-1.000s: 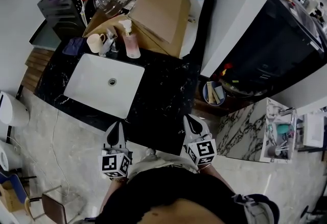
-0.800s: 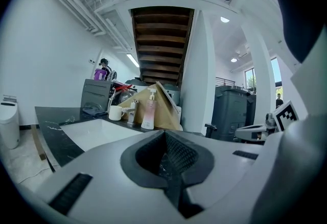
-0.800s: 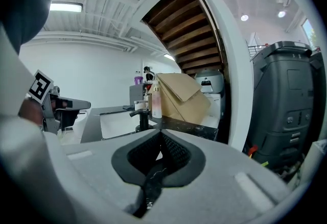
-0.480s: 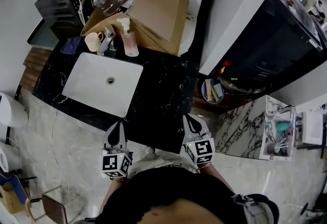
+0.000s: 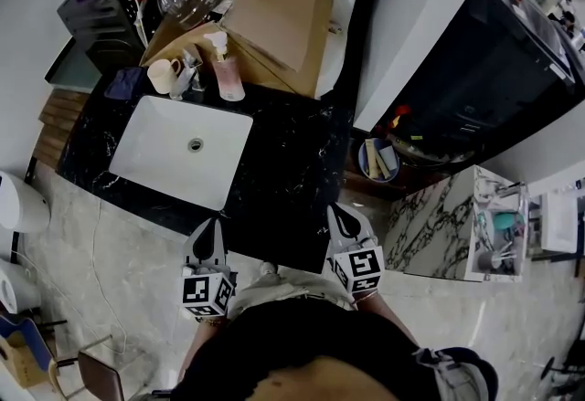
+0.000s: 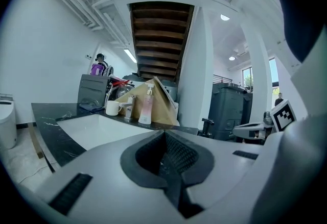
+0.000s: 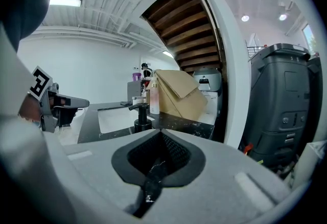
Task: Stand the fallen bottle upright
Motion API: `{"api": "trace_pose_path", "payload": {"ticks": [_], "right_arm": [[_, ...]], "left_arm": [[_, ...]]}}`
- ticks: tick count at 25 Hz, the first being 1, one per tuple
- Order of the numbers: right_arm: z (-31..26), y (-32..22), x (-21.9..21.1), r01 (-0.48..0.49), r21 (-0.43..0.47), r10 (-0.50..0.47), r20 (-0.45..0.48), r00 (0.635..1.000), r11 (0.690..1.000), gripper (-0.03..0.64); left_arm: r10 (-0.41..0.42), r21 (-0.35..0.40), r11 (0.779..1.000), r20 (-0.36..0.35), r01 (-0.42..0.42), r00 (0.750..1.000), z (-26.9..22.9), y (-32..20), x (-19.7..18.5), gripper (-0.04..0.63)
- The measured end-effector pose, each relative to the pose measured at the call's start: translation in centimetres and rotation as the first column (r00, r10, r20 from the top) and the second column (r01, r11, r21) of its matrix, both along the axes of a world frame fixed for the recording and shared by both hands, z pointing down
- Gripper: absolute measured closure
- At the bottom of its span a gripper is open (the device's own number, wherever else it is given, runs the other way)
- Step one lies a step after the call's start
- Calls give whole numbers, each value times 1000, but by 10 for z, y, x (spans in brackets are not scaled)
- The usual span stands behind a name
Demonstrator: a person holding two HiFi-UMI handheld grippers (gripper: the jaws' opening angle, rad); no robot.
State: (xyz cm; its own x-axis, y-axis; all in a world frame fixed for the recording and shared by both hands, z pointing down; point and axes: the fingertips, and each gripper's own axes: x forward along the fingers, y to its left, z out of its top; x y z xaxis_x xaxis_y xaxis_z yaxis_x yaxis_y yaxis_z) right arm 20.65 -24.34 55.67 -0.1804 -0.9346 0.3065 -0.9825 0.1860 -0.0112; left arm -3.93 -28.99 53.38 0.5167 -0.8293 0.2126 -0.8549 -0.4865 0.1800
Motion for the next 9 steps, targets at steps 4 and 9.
{"api": "trace_pose_path", "payload": {"ticks": [4,9], "right_arm": [[1,1,-1,1,-2,-1,7,1000,1000,611],[2,0,-2,10,-4,-10,18,1000,1000,611]], "left_arm": [[45,-16,999,4,-45,999,3,2,8,595],[70,-17,997,22,-70,997,5,4,12,595]]}}
